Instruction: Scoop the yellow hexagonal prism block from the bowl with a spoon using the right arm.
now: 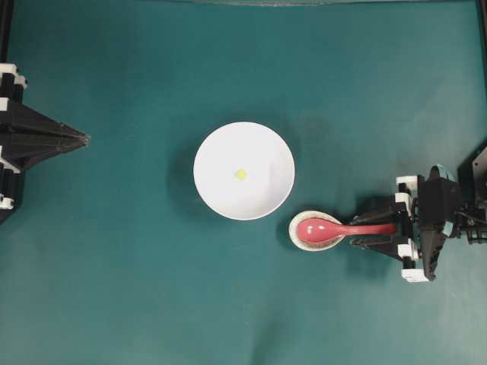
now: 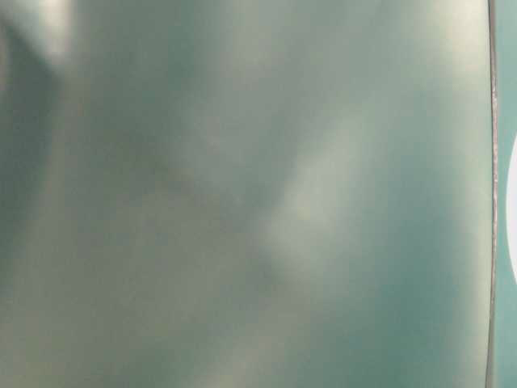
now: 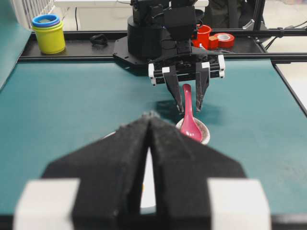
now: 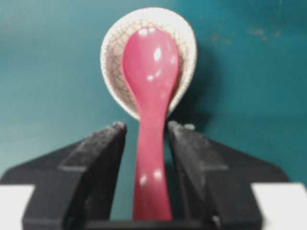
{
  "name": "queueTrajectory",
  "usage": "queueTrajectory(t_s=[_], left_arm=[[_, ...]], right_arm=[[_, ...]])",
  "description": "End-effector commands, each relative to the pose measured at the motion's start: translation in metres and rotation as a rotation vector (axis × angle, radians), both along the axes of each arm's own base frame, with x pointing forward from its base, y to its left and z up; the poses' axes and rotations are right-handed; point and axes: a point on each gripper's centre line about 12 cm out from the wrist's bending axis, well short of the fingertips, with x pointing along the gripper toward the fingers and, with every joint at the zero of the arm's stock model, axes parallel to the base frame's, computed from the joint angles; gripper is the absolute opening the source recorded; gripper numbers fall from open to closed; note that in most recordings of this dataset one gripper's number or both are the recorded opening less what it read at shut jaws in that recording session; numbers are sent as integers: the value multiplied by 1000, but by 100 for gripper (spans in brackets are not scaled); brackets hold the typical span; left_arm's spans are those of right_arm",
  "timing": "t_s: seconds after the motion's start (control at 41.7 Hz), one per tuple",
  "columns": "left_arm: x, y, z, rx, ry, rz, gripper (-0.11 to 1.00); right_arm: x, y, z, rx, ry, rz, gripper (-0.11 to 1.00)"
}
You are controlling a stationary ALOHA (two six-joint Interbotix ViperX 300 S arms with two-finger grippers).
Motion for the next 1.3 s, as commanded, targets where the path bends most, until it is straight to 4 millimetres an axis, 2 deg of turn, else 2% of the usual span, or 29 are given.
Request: queueTrajectory(t_s=[0.0, 1.032, 1.176, 1.272], left_arm=[[2, 0, 4, 2, -6, 0, 0], [2, 0, 4, 3, -8, 0, 0], [2, 0, 4, 3, -6, 0, 0], [2, 0, 4, 3, -6, 0, 0]], right_arm=[[1, 1, 5, 8, -24, -1, 47], [5, -3, 7, -17, -41, -17, 47], [5, -3, 8, -19, -43, -14, 41], [5, -3, 7, -18, -42, -11, 31]])
